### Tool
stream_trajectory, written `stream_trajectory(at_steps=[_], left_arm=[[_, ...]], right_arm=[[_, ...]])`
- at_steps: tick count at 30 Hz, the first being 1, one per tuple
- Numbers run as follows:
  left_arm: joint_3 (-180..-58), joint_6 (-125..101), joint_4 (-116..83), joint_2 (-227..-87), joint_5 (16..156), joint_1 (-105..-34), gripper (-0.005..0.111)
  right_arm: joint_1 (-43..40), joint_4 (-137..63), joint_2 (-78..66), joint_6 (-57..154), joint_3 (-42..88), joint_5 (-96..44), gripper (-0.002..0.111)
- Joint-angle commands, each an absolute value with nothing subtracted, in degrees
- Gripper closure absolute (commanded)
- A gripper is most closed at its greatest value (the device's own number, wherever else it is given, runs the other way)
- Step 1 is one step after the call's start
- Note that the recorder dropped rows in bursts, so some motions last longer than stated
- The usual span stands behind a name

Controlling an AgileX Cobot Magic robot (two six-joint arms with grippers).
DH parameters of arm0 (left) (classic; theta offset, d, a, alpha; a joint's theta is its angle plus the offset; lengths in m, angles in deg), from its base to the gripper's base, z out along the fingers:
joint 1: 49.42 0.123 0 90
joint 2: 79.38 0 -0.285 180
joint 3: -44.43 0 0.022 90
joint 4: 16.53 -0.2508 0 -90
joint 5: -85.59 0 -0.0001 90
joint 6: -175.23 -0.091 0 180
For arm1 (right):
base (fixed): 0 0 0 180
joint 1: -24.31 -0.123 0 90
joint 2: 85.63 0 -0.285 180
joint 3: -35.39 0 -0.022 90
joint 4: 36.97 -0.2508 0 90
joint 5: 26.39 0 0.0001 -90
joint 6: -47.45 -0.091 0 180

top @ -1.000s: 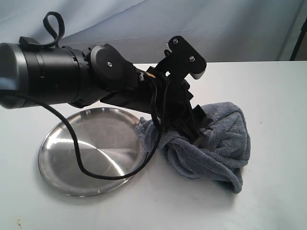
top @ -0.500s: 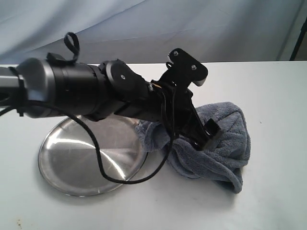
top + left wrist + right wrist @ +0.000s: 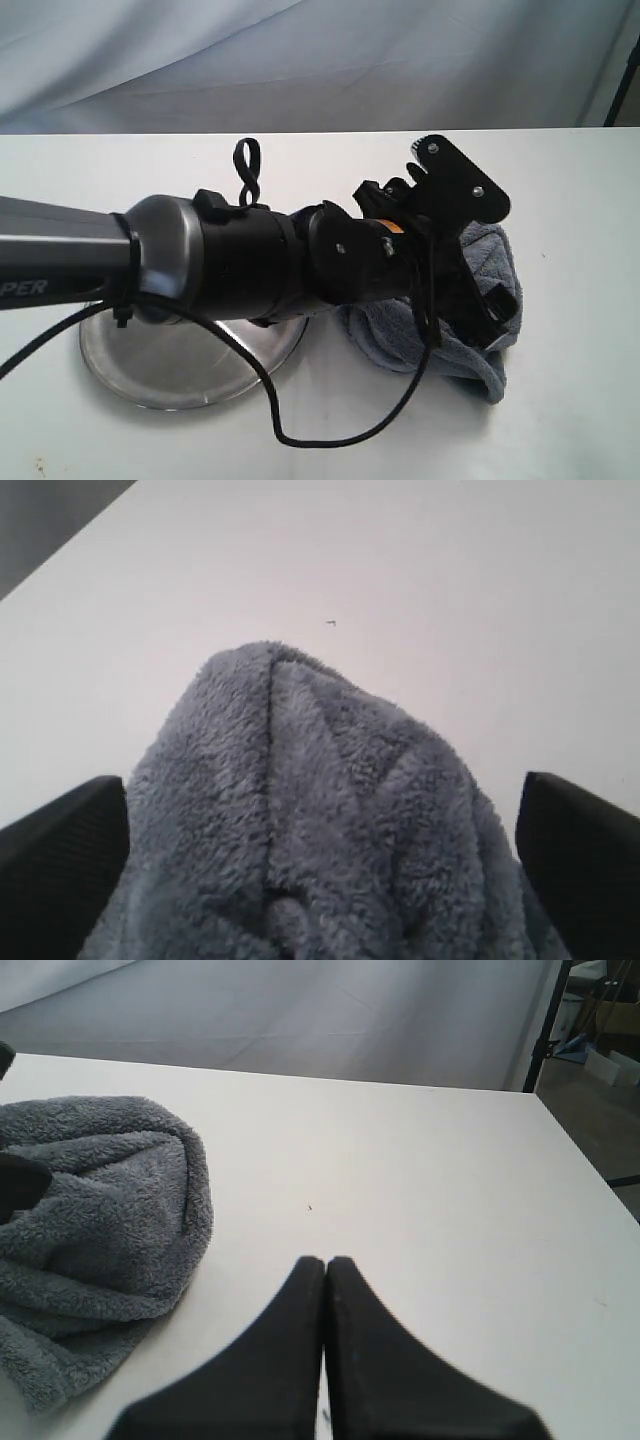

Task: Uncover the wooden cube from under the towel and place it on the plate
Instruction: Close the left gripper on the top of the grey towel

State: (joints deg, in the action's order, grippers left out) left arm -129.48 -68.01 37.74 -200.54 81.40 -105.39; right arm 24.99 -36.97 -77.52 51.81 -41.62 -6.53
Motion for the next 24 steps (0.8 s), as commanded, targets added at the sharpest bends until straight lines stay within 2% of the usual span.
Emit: stream_trajectory(at_steps=[1, 10, 24], left_arm=[[-133.3, -66.4, 38.6, -203.0, 79.8, -105.9, 0.002], [-143.9, -65.6, 40.3, -211.9, 82.6, -105.7, 0.002], [-144.5, -63.8, 39.9, -214.4, 82.1, -104.2, 0.003]], right_arm=[[24.8, -36.5, -77.8, 51.7, -41.8, -6.7, 0.108], [24.8, -36.5, -77.8, 51.7, -41.8, -6.7, 0.108], [24.8, -36.5, -77.8, 51.7, -41.8, -6.7, 0.108]])
